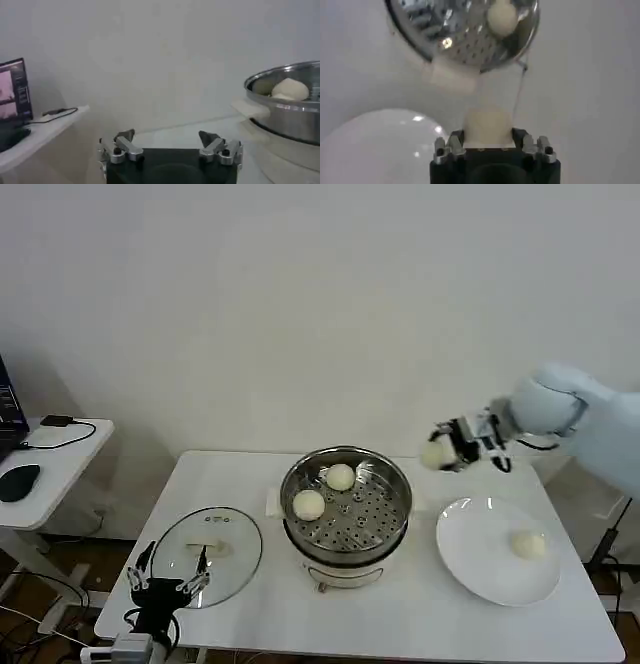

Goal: Take steamed baozi put them in steamer then cover it.

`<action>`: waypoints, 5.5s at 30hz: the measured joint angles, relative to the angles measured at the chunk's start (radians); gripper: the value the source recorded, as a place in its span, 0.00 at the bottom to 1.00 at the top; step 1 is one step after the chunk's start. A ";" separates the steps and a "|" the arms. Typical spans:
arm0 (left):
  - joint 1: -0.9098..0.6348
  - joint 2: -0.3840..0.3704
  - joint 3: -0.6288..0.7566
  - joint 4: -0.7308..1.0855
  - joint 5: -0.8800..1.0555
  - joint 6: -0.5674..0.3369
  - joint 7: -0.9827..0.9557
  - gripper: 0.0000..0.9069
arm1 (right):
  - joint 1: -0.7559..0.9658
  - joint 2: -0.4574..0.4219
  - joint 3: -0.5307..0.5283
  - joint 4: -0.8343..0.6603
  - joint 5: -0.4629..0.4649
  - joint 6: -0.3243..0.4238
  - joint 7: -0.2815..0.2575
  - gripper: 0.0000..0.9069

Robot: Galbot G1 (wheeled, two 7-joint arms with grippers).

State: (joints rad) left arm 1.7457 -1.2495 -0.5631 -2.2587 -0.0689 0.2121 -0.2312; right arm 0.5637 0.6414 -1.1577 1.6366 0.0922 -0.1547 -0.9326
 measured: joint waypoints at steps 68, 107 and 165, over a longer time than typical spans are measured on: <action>-0.003 -0.018 -0.042 0.024 -0.025 -0.009 -0.004 1.00 | 0.028 0.291 -0.218 -0.010 -0.167 0.399 -0.006 1.00; -0.057 0.027 0.011 0.044 -0.043 0.001 0.007 1.00 | -0.344 -0.312 0.099 -0.202 -0.166 -0.011 -0.051 1.00; -0.046 0.022 -0.001 0.046 -0.041 0.002 0.005 1.00 | -0.679 -0.155 0.426 -0.492 -0.227 -0.055 -0.060 0.68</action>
State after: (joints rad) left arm 1.6998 -1.2278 -0.5645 -2.2132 -0.1098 0.2139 -0.2263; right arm -0.1148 0.4864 -0.7316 1.1446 -0.1350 -0.2094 -0.9921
